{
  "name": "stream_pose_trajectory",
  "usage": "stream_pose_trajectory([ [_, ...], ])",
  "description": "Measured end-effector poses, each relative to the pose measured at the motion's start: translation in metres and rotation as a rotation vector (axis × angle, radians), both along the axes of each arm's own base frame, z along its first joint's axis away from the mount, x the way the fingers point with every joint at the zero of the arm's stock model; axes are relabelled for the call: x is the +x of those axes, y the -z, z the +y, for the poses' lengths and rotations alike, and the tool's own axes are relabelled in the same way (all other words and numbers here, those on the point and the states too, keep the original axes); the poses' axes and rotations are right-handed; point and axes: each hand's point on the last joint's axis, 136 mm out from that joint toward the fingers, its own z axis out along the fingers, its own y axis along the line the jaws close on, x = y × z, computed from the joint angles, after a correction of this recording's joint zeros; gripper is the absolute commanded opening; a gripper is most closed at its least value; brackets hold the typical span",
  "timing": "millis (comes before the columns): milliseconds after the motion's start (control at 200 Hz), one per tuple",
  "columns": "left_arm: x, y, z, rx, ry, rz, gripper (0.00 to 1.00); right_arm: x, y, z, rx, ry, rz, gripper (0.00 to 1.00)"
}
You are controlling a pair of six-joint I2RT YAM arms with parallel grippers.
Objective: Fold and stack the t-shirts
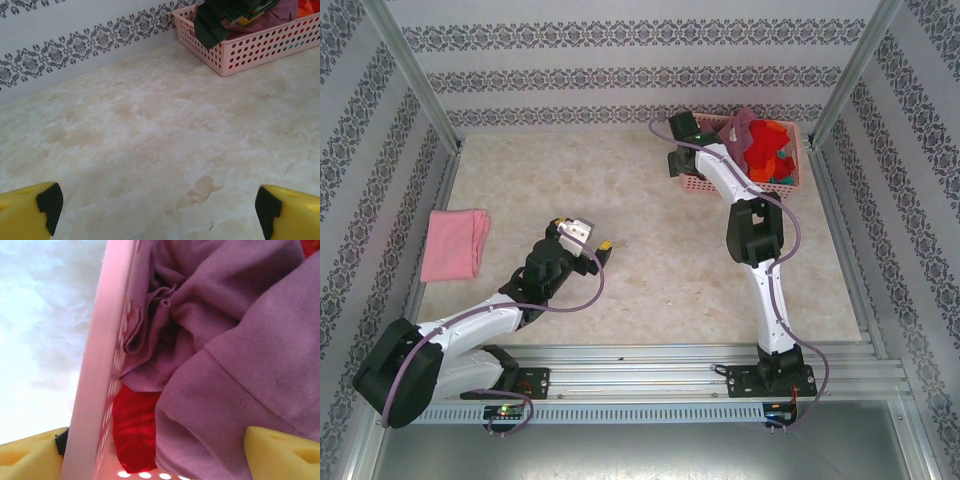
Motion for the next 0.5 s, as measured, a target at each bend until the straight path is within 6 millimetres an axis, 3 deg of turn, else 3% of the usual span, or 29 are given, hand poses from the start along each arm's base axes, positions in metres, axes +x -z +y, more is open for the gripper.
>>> stream_pose_trajectory([
  [500,-0.003,0.007,0.002,0.011,-0.001,0.017,1.00,-0.011,0.018,-0.066,-0.066,0.089,0.066,0.81],
])
